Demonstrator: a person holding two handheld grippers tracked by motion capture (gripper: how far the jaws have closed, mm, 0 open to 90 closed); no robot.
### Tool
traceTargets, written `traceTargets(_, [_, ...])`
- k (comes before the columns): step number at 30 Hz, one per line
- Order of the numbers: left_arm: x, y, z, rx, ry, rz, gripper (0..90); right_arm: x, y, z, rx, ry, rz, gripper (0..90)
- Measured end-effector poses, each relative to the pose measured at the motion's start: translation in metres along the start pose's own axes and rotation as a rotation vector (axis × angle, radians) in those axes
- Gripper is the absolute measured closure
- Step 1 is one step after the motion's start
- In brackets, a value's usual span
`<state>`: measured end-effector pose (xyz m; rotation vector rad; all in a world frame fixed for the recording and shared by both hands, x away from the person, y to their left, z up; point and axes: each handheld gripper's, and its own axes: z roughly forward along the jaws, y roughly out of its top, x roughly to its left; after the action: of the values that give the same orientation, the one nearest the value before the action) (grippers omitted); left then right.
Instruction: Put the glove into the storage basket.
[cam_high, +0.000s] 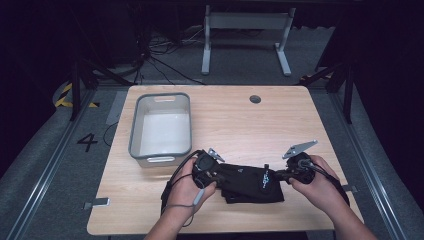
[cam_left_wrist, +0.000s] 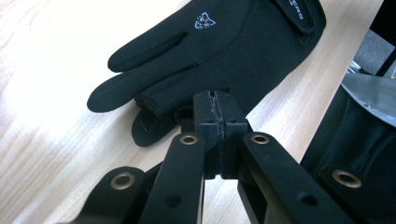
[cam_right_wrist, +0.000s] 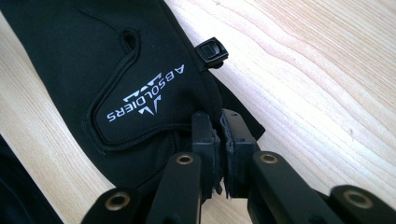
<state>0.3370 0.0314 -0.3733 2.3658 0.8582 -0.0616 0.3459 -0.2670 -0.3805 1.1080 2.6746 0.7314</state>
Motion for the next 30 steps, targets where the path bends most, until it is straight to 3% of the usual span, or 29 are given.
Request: traceTargets(30, [-0.016,0.001,0.017,0.078,-0.039,0.039,89.1,-0.011,-0.002,0.014,0.016,0.000,0.019,85.4])
